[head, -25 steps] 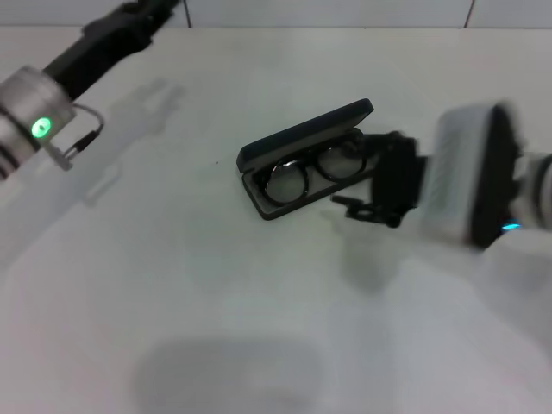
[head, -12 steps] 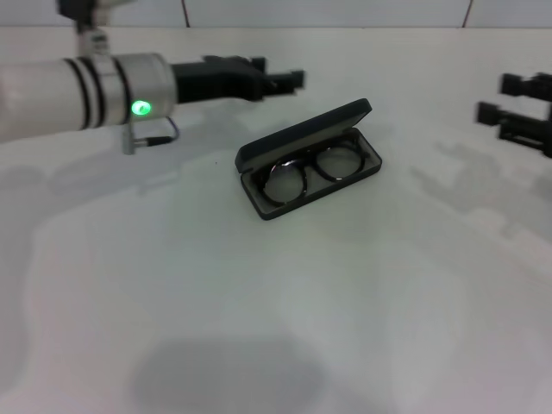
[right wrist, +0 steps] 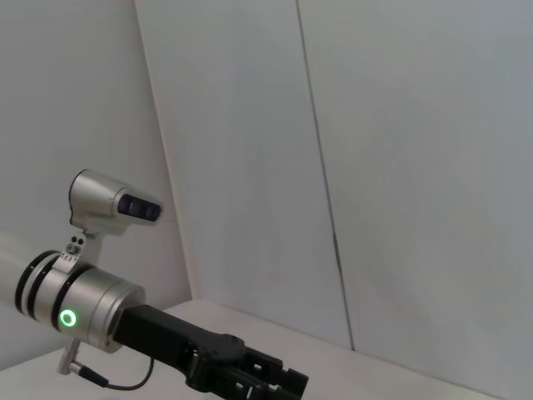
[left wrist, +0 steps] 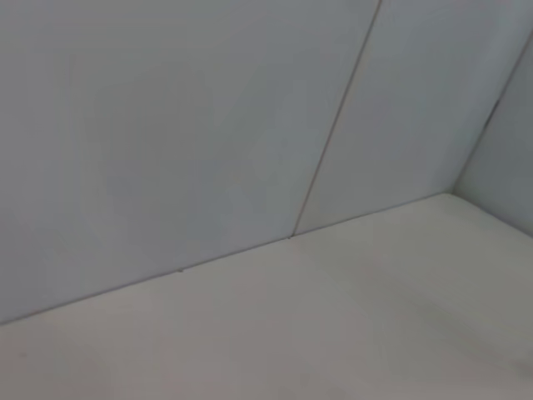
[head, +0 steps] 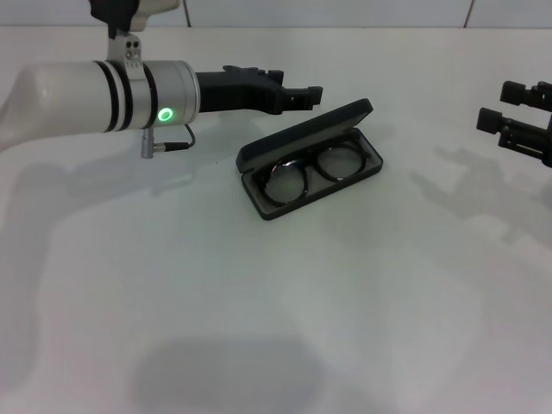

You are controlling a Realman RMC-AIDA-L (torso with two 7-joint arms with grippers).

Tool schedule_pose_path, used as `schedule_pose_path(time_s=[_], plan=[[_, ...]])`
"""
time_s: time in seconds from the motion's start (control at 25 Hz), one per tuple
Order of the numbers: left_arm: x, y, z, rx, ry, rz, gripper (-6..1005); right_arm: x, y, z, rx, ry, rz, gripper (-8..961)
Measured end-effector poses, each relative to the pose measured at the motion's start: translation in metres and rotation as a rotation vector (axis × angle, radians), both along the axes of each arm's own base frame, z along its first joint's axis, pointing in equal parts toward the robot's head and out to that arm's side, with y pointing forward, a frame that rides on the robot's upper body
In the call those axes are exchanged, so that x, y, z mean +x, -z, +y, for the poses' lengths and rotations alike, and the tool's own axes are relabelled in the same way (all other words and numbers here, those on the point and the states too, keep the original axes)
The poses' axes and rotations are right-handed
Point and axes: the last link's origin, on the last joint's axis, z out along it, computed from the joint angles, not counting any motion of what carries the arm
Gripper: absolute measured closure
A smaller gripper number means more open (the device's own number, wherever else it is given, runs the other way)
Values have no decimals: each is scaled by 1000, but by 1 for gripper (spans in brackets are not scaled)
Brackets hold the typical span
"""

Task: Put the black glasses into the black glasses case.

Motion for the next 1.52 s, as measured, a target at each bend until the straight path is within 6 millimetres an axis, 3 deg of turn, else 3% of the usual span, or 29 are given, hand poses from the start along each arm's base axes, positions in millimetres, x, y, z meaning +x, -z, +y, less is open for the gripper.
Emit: schedule_pose_path(time_s=[0.48, 0.96, 1.16, 1.2, 1.32, 1.52], plan=[[-5, 18, -7, -13, 61, 109, 204, -5, 10, -1, -36, -31, -18, 361], [-12, 37, -36, -31, 225, 141, 208, -1, 15, -1, -37, -22, -18, 362], [-6, 23, -43, 15, 277, 28, 207, -10, 21, -6, -74, -92, -16, 357], [0, 1, -58, 39, 371, -92, 208, -15, 24, -8, -94, -123, -13, 356], [-2, -29, -82, -4, 514, -183, 210, -32, 38, -15, -168, -240, 2, 354], [-29, -60, -130, -106, 692, -245, 209, -54, 64, -24, -258, -395, 28, 349]])
